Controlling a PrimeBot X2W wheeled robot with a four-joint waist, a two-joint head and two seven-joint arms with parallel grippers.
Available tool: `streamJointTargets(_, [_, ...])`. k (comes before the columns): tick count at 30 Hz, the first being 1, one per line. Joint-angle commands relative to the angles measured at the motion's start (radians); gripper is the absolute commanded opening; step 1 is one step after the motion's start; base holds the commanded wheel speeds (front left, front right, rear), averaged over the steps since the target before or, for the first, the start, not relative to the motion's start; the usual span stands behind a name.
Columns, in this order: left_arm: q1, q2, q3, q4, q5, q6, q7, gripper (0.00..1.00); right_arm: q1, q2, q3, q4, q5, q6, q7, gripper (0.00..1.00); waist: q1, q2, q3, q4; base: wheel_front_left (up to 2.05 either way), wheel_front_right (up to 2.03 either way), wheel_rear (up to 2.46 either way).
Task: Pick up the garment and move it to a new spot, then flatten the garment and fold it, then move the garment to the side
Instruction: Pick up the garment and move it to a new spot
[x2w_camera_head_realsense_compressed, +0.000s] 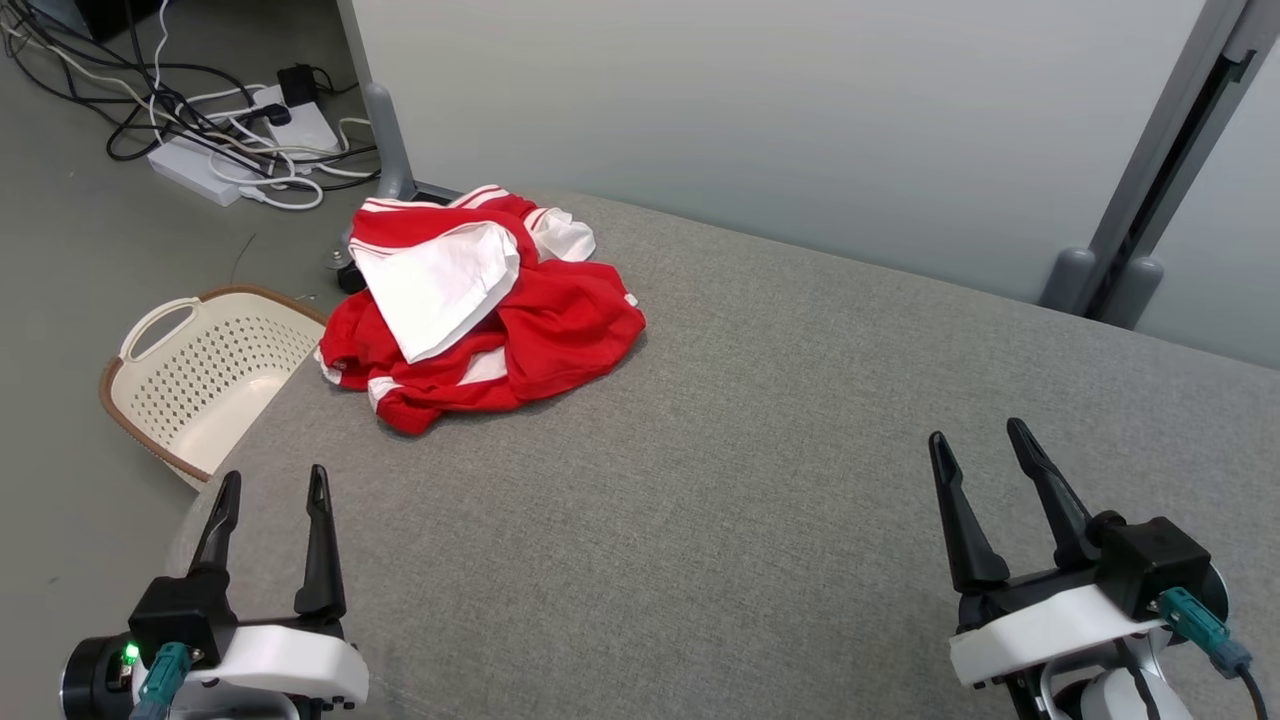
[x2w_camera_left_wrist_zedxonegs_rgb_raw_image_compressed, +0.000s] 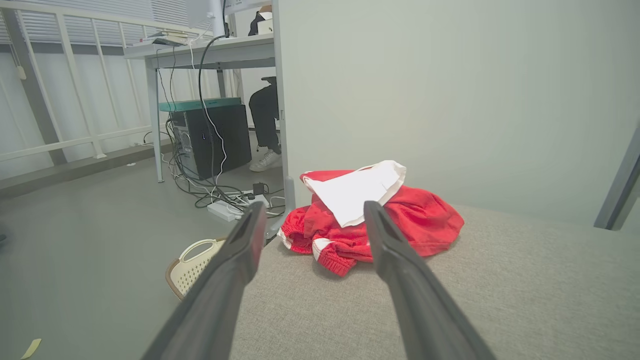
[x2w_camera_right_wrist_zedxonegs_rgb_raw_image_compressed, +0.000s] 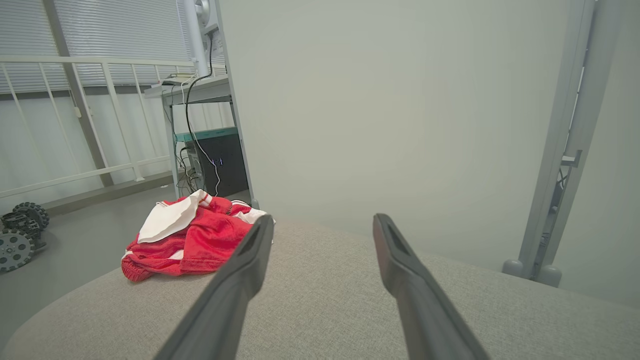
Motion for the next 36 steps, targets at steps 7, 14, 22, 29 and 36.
streamJointTargets(7, [-0.064,0.021,-0.005,0.044,-0.026,-0.036,0.001,1.0,-0.014,-0.008,0.01,0.004,-0.004,0.002,-0.006,1.0,0.0,0.0,0.001,-0.034,0.0,0.0,0.0])
streamJointTargets(14, [-0.202,0.082,-0.011,0.12,-0.057,-0.082,0.104,1.0,-0.031,-0.007,0.011,0.008,-0.016,0.002,-0.006,1.0,0.0,0.0,0.027,-0.086,0.0,0.0,0.0])
streamJointTargets(22, [-0.369,0.169,0.013,0.213,-0.094,-0.101,0.227,1.0,-0.061,-0.008,0.02,0.007,-0.03,0.002,-0.006,1.0,0.0,0.0,0.066,-0.178,0.0,0.0,0.0])
streamJointTargets(29, [-0.509,0.254,0.088,0.324,-0.188,-0.111,0.345,1.0,-0.094,-0.015,0.026,-0.002,-0.036,0.002,-0.006,1.0,0.0,0.0,0.118,-0.269,0.0,0.0,0.0])
streamJointTargets(36, [-0.626,0.347,0.163,0.463,-0.275,-0.117,0.423,1.0,-0.13,-0.025,0.035,-0.01,-0.025,0.002,-0.006,1.0,0.0,0.0,0.191,-0.351,0.0,0.0,0.0])
